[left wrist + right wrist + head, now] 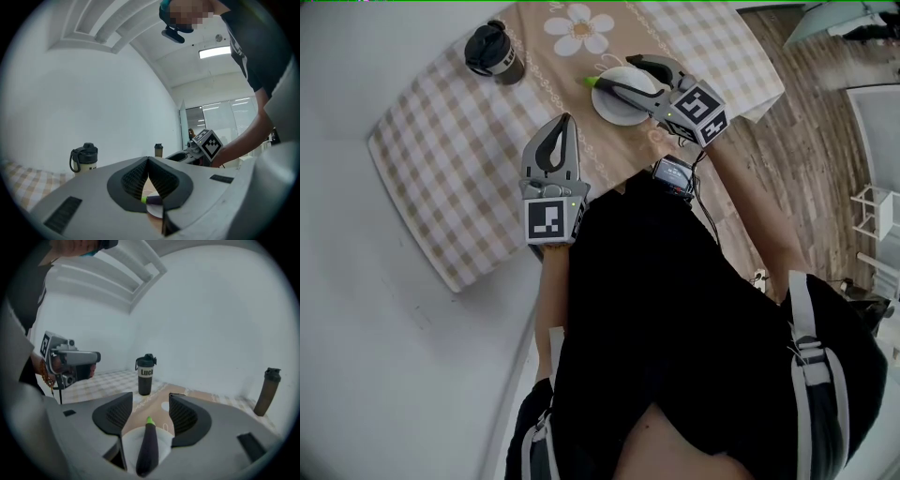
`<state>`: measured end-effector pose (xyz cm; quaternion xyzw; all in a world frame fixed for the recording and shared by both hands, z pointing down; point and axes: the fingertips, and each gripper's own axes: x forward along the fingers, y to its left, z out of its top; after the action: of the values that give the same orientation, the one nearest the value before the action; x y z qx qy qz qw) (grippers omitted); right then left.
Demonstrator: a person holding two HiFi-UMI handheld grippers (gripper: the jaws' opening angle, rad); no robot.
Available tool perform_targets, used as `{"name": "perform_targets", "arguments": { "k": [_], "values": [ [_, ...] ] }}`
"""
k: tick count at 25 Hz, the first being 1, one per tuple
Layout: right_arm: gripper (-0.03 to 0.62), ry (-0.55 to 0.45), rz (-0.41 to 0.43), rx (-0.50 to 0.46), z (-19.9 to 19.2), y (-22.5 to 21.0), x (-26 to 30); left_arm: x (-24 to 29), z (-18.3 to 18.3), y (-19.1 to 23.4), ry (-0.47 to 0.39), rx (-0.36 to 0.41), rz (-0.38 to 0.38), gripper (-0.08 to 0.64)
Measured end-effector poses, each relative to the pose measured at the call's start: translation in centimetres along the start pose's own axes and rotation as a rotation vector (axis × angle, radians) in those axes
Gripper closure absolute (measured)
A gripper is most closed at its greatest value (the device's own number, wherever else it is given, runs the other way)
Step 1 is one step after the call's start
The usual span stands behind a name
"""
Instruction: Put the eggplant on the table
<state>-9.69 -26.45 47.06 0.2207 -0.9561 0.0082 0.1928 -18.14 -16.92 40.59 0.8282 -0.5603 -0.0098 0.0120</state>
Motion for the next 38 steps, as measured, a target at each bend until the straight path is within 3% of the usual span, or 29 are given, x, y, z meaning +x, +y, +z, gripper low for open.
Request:
{"name": "perform_targets", "arguments": {
  "k": [13,23,26,29,32,38],
  "values": [
    [0.341,-0.248,-0.055,-0.052,9.9,1.3,-4.0,1.5,3.8,-0.6,-0.066,0.027,-0.023,0.568],
    [0.378,-0.374,-0.12,-0.096,13.8,1.8,-6.9,2.4,7.2,-0.8,-0.113,0.063,0.006,0.568],
    [0.379,-0.413,-0.168,-0.102,14.8,1.8,-7.7,2.6,8.4,-0.6,-0.13,0.086,0.046,0.568],
    [0.42,-0.433,-0.219,-0.105,14.7,2.0,-8.1,2.4,8.6,0.0,-0.139,0.089,0.107,0.568],
    [0.424,-0.431,-0.238,-0.083,14.0,2.5,-7.8,2.1,8.3,0.6,-0.137,0.087,0.157,0.568],
    [0.493,-0.412,-0.244,-0.047,12.4,3.7,-6.7,1.5,7.3,1.4,-0.126,0.079,0.227,0.568]
  ]
}}
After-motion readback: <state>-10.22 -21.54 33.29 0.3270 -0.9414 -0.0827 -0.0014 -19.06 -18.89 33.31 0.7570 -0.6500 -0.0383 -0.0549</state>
